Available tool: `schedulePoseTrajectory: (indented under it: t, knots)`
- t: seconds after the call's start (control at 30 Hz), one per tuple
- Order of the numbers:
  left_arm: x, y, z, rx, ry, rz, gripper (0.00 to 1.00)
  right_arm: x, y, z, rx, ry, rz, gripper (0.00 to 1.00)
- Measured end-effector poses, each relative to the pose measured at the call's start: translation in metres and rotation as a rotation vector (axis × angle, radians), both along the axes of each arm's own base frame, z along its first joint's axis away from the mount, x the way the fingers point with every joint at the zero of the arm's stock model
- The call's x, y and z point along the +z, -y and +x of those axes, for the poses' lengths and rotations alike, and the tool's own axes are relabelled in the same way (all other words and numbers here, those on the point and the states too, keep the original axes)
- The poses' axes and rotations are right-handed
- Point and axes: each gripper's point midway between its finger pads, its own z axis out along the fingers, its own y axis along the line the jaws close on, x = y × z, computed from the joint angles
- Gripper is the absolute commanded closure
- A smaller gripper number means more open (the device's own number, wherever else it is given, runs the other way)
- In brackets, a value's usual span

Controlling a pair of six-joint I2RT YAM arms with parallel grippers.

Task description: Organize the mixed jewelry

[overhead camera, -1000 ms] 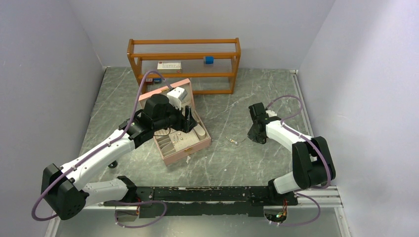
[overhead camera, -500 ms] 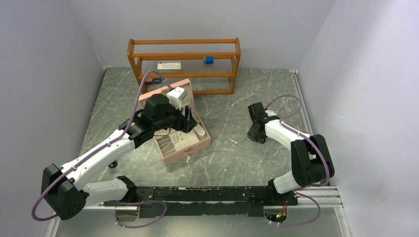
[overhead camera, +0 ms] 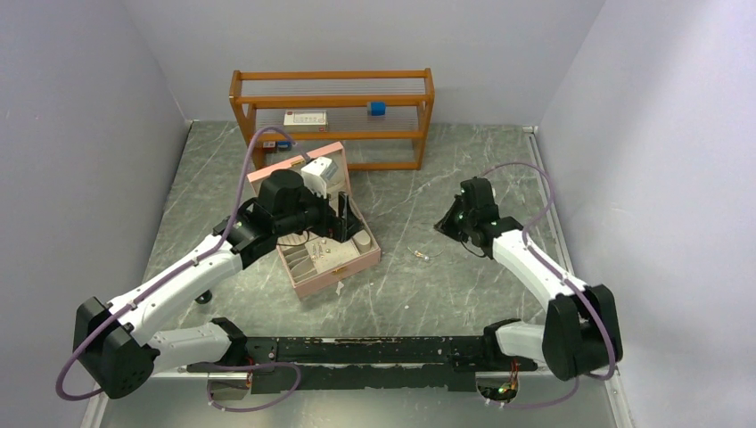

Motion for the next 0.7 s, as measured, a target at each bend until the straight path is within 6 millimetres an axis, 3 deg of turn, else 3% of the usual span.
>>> schedulePoseTrajectory:
  t: [0.17,0.4,0.53,0.7]
  knots:
    - [0.025,0.010,-0.009,-0.023,-0.007,-0.127,0.06,0.050,-0.041,0.000,0.159,0.174,0.220,1.00]
    - [0.088,0.024,-0.026,-0.030,-0.022,-0.490,0.11,0.118,-0.101,-0.029,0.423,0.346,0.576,1.00]
    - [0.096,0.039,-0.031,-0.064,-0.121,-0.622,0.12,0.156,-0.126,-0.051,0.560,0.414,0.726,1.00]
    - [0.097,0.052,-0.035,-0.106,-0.216,-0.679,0.23,0.196,-0.141,-0.072,0.662,0.488,0.845,1.00]
